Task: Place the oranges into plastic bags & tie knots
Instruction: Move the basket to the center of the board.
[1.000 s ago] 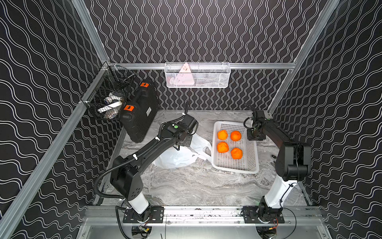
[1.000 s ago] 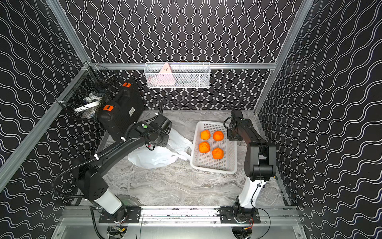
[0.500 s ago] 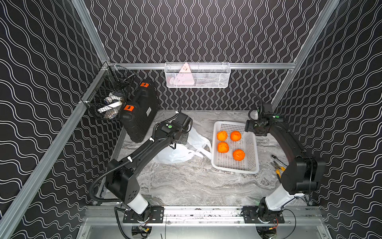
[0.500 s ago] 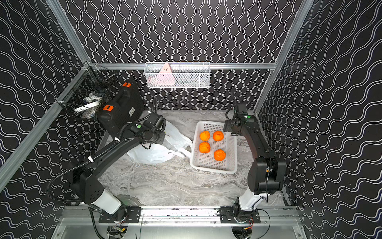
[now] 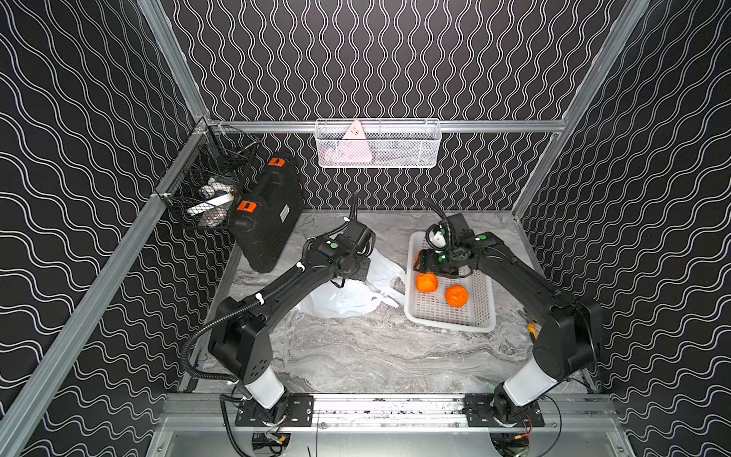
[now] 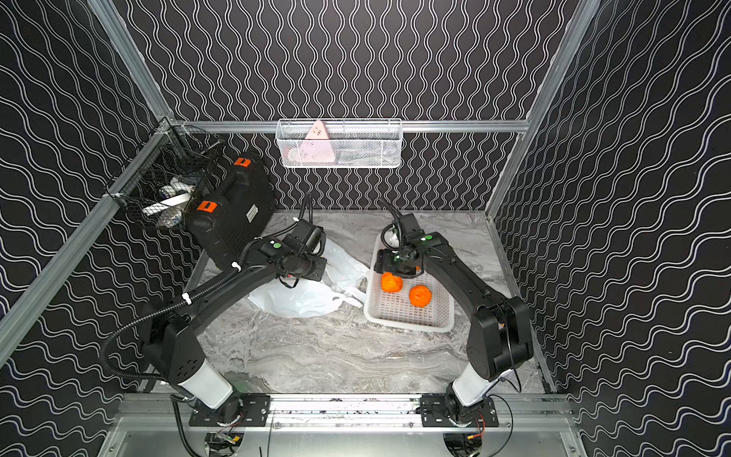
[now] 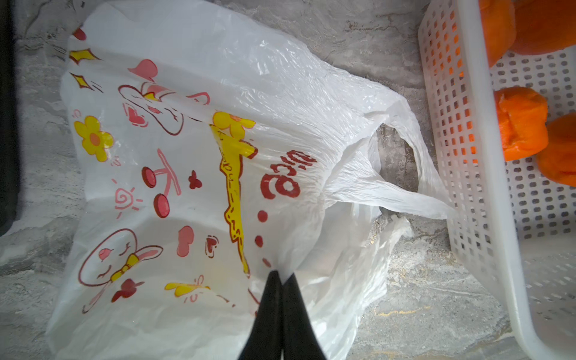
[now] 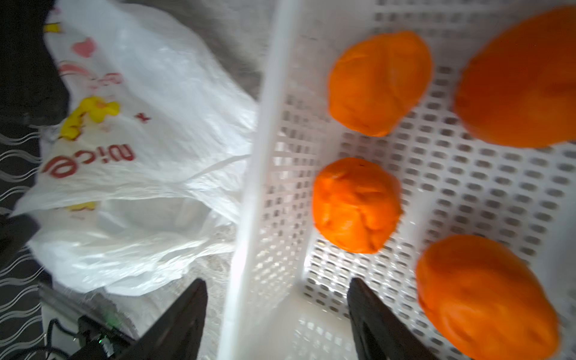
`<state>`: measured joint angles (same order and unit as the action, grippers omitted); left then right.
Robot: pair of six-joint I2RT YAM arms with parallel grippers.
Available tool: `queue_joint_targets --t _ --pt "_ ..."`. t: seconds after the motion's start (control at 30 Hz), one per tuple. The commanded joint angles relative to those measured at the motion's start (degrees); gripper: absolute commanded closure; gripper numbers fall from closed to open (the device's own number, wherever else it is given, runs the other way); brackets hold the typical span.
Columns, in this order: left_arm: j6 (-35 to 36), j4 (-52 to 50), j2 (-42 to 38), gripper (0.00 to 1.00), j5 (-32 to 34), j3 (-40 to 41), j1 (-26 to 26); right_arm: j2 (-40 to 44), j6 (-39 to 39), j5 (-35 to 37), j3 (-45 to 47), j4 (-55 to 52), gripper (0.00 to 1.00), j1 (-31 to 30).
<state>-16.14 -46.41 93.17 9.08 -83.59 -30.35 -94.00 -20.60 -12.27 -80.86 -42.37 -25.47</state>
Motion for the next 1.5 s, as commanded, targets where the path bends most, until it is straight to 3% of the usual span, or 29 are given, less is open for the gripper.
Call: queue_joint_targets --t 0.0,0.2,0.43,0.67,0.93,1.13,1.47 --pt "1.8 -1.9 -3.1 1.0 2.6 -0.8 0.0 0.0 -0.7 -1.5 -1.0 4.8 0.27 -2.5" --pt "6.9 -0.2 -9.8 1.0 4.5 1.9 1.0 -2.9 2.8 -4.2 -2.2 8.6 0.28 -6.4" --pt "13.3 -1.5 -12.4 1.0 4.1 3.2 6.2 -8.5 6.9 -5.6 -4.2 12.6 0.26 -11.4" --pt "13.6 -2.8 -13.6 1.0 0.8 2.6 8.0 -12.1 8.8 -6.2 -6.1 12.8 0.25 -14.8" --pt "14.0 -3.3 -13.1 1.0 -0.3 1.8 8.0 -9.9 5.0 -6.5 -4.8 10.3 0.32 -15.1" --pt "12.0 -2.7 -11.0 1.0 -1.9 1.9 8.0 -1.1 0.0 -10.3 5.8 15.0 0.29 -15.8" --pt "11.2 -2.6 -10.3 1.0 -1.6 2.0 8.1 -5.7 -2.5 -6.2 8.1 16.8 0.35 -22.1"
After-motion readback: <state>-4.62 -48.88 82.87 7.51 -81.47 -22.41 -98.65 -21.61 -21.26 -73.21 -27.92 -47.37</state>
